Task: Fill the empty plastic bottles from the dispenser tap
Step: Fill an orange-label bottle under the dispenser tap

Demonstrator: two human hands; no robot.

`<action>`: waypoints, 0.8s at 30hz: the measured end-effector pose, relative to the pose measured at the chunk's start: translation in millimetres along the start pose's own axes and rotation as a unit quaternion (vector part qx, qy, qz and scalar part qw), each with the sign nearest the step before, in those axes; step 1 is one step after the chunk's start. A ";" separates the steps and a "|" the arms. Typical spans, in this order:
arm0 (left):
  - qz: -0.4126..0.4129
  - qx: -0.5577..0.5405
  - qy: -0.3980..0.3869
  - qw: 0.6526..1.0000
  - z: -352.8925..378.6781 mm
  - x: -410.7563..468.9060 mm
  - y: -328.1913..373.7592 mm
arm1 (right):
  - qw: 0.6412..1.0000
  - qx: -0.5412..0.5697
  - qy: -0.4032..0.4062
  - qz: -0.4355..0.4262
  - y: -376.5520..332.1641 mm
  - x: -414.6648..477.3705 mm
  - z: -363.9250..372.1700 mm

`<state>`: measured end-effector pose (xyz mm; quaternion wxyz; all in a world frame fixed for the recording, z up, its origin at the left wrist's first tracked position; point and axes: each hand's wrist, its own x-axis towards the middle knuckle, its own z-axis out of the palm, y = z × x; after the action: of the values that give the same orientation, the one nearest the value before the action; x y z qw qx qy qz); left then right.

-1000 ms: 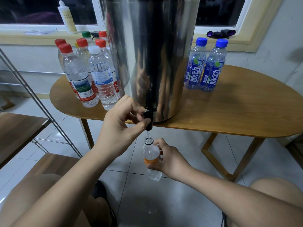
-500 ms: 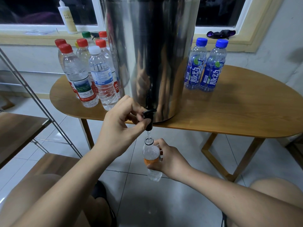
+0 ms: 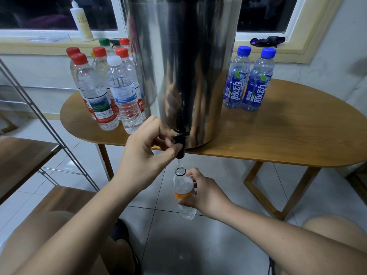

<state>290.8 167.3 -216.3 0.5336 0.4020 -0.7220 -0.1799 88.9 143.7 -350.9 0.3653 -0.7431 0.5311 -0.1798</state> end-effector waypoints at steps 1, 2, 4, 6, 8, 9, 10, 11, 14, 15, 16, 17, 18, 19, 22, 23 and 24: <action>0.000 -0.001 0.000 1.000 0.3 0.0 -0.2 | 1.000 0.001 0.001 0.000 0.2 0.0 0.1; -0.001 -0.002 0.000 1.000 0.5 0.1 -0.2 | 1.000 0.002 0.001 0.000 0.1 -0.1 -0.1; -0.001 -0.003 0.002 1.000 0.7 0.3 -0.1 | 1.000 0.005 0.001 0.002 0.0 -0.2 -0.1; 0.001 -0.001 0.001 1.000 0.2 0.1 0.1 | 1.000 0.007 0.002 0.004 0.0 -0.5 0.0; 0.002 -0.003 0.000 1.000 -0.3 -0.2 0.5 | 1.000 0.009 0.003 0.005 0.3 -0.9 0.2; 0.001 -0.005 0.000 1.000 -0.3 -0.1 0.5 | 1.000 0.008 0.003 0.004 0.2 -1.0 0.2; 0.001 -0.006 0.000 1.000 -0.3 -0.1 0.7 | 1.000 0.007 0.003 0.003 0.0 -1.2 0.2; 0.002 -0.004 0.001 1.000 -0.2 -0.1 0.7 | 1.000 0.006 0.002 0.002 -0.1 -1.2 0.2; 0.005 0.000 0.000 1.000 -0.5 0.0 1.4 | 1.000 0.005 0.003 0.001 -0.6 -1.1 -0.4; 0.005 -0.001 -0.001 1.000 -0.7 0.0 1.2 | 1.000 0.003 0.003 0.000 -0.9 -1.1 -0.5; 0.004 -0.001 -0.002 1.000 -0.9 -0.1 1.4 | 1.000 0.001 0.002 -0.001 -1.1 -1.0 -0.5; 0.004 0.001 -0.002 1.000 -0.8 -0.1 1.2 | 1.000 0.000 0.002 -0.001 -1.3 -1.0 -0.5; 0.004 0.002 -0.002 1.000 -0.7 -0.2 1.1 | 1.000 0.001 0.002 -0.001 -1.5 -1.0 -0.6; 0.003 0.002 0.000 1.000 -0.4 -0.1 0.9 | 1.000 0.001 0.002 0.000 -1.6 -0.9 -0.4; 0.002 0.003 0.003 1.000 0.1 -0.2 0.4 | 1.000 0.001 0.001 0.002 -1.6 -0.7 -0.2; 0.002 0.003 0.003 1.000 0.1 -0.4 0.1 | 1.000 0.001 0.001 0.002 -1.8 -0.8 -0.2; 0.002 0.002 0.002 1.000 0.0 -0.6 0.0 | 1.000 0.001 0.002 0.003 -1.6 -0.8 -0.1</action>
<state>290.9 167.8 -216.6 0.5347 0.4021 -0.7219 -0.1767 89.6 144.7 -349.6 0.3659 -0.7405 0.5339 -0.1810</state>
